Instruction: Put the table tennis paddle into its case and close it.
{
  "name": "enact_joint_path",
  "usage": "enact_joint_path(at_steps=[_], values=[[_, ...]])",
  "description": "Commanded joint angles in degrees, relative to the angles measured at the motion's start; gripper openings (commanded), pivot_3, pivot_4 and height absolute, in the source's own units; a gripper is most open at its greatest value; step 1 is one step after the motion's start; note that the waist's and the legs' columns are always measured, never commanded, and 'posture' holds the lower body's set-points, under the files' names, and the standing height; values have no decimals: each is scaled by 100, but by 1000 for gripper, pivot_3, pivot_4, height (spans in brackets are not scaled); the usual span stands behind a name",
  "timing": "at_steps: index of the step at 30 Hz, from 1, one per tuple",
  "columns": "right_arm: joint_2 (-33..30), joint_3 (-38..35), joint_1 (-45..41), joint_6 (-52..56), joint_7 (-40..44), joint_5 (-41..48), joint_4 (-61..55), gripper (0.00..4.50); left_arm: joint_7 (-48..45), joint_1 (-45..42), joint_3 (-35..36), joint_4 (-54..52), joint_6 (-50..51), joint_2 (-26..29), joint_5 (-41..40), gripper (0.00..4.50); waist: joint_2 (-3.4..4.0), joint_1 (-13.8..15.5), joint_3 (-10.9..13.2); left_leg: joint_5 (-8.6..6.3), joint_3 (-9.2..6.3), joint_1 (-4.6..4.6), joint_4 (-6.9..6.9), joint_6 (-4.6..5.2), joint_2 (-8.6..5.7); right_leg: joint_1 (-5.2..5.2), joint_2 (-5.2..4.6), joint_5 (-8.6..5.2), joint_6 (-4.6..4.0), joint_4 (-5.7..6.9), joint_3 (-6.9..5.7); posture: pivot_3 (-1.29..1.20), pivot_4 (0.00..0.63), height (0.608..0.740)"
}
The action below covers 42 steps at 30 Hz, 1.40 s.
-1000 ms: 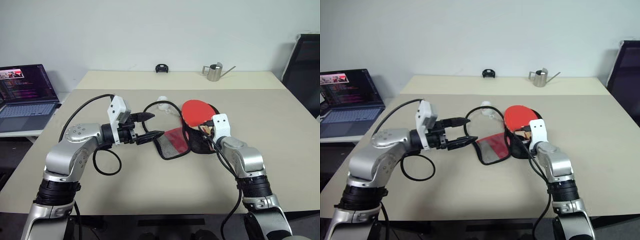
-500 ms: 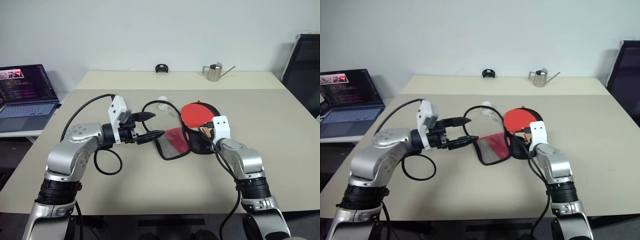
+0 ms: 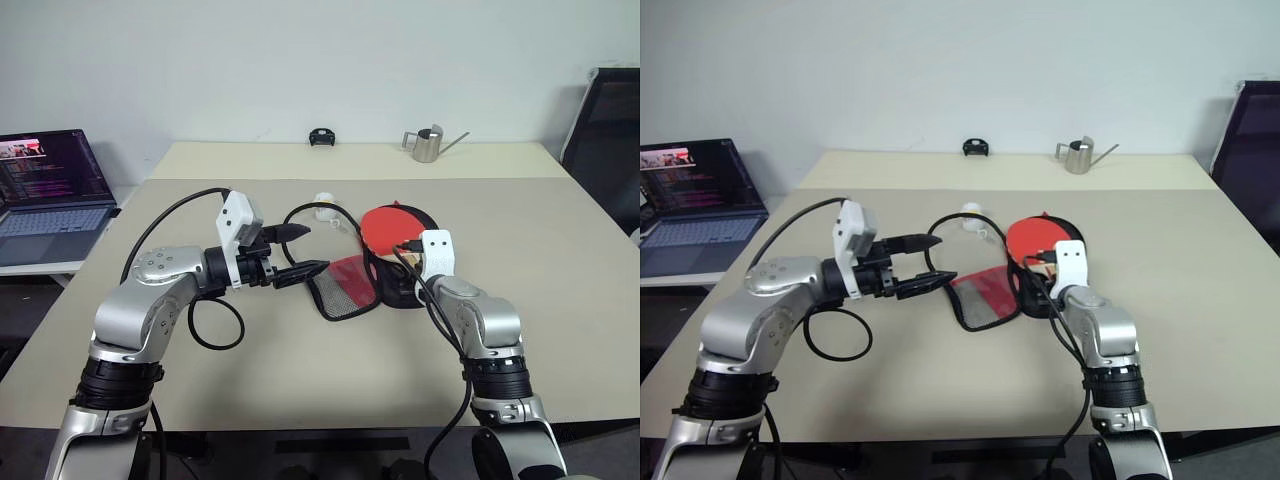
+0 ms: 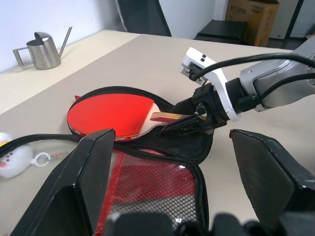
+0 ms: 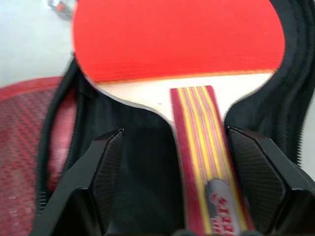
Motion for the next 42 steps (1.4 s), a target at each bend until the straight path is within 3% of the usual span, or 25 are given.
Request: enact_joint_path(at_steps=[1, 8, 11, 16, 17, 27, 36, 42], values=[[-64, 63, -38, -98, 64, -6, -156, 3631, 25, -46, 102, -52, -129, 46, 12, 4082, 0, 0, 0, 0, 0, 0, 0, 0, 0, 0, 0, 0, 0, 0, 0, 0, 150, 740], [-251, 166, 93, -421, 74, -198, 171, 3631, 26, -52, 114, -30, -136, 60, 22, 4082, 0, -1, 0, 0, 0, 0, 0, 0, 0, 0, 0, 0, 0, 0, 0, 0, 150, 740], [-285, 177, 127, -553, 59, -276, 314, 3090, 30, -52, 116, -37, -127, 61, 23, 4082, 0, -1, 0, 0, 0, 0, 0, 0, 0, 0, 0, 0, 0, 0, 0, 0, 150, 740], [-261, 151, 156, -655, -22, -355, 388, 1360, 31, -44, 116, -53, -123, 60, 24, 4082, 0, -1, 0, 0, 0, 2, 0, 0, 0, 1, 0, 0, 0, 1, 1, 0, 150, 740], [-253, 143, 161, -663, -42, -363, 380, 1203, 34, -42, 114, -56, -121, 59, 22, 4082, 0, 0, 0, 0, 0, 2, 0, 0, 0, 1, 0, 0, 0, 2, 0, 0, 150, 740], [-104, 140, 281, -530, -498, -514, -121, 1204, 28, -51, 90, -37, -143, 50, 35, 4082, 0, 7, 0, 0, -1, 2, 0, 0, 0, 2, 0, 0, 0, 0, -1, 0, 150, 740], [37, 215, 382, -491, -380, -402, -200, 1204, 20, -35, 112, -48, -141, 57, 36, 4082, 0, 4, 0, 0, -1, 1, 0, 0, 0, 2, 0, 0, 0, -1, -1, 0, 150, 740], [132, 232, 247, -556, -393, -441, -148, 3092, 34, -22, 114, -50, -147, 66, 41, 4082, 0, 0, 0, 0, -1, 3, -1, 0, 0, 2, 1, 0, 0, 0, 0, 0, 150, 740]])
